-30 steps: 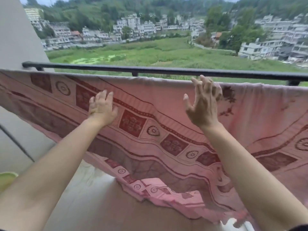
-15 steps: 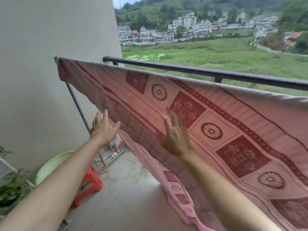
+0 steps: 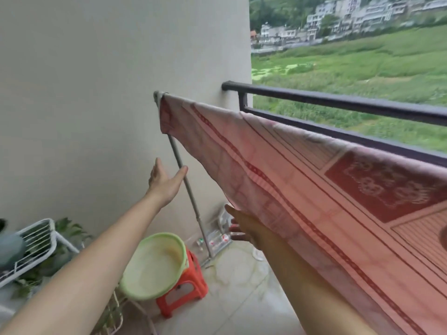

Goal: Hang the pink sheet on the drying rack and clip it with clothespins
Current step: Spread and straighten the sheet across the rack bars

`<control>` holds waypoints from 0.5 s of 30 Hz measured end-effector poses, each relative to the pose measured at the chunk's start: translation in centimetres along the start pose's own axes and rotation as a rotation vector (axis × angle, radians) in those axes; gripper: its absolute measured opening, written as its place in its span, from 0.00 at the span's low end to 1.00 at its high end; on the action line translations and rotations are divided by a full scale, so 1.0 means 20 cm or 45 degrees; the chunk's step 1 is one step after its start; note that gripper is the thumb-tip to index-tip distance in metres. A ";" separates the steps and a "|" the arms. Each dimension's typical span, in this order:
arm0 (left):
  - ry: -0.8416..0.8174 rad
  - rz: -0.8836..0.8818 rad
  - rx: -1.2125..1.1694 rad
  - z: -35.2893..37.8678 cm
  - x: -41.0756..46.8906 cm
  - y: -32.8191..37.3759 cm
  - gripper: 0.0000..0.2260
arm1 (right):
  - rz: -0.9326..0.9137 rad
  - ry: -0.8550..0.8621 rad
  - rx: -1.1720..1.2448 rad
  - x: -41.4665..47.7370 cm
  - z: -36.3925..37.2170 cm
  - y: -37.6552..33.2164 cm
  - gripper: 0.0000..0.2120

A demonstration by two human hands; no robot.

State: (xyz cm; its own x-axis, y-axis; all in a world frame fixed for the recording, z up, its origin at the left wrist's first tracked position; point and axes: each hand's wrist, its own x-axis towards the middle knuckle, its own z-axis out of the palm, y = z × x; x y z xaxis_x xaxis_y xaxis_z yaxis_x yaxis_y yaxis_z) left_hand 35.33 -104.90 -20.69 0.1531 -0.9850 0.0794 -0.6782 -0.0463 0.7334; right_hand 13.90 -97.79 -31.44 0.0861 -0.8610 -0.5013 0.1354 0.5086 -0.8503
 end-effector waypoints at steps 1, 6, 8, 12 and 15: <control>-0.003 -0.025 -0.027 -0.01 0.08 -0.02 0.44 | 0.049 -0.025 0.121 0.07 0.04 -0.02 0.43; -0.013 -0.109 -0.198 0.01 0.56 -0.04 0.51 | 0.010 0.035 0.686 0.39 0.15 -0.06 0.47; 0.047 -0.116 -0.278 0.02 0.78 0.00 0.51 | -0.110 0.110 0.880 0.48 0.16 -0.06 0.29; 0.201 -0.026 -0.475 0.01 1.22 0.09 0.50 | -0.306 0.331 1.107 0.59 0.20 -0.12 0.22; 0.154 0.061 -0.616 -0.01 1.49 0.16 0.47 | -0.428 0.596 1.178 0.65 0.29 -0.18 0.23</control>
State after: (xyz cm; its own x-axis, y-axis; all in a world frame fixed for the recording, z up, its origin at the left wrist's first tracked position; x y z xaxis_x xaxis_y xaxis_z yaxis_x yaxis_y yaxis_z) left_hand 37.82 -134.42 -15.92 0.2314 -0.9566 0.1772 -0.2796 0.1090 0.9539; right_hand 20.32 -110.84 -34.02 -0.4522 -0.7736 -0.4439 0.7891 -0.1150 -0.6034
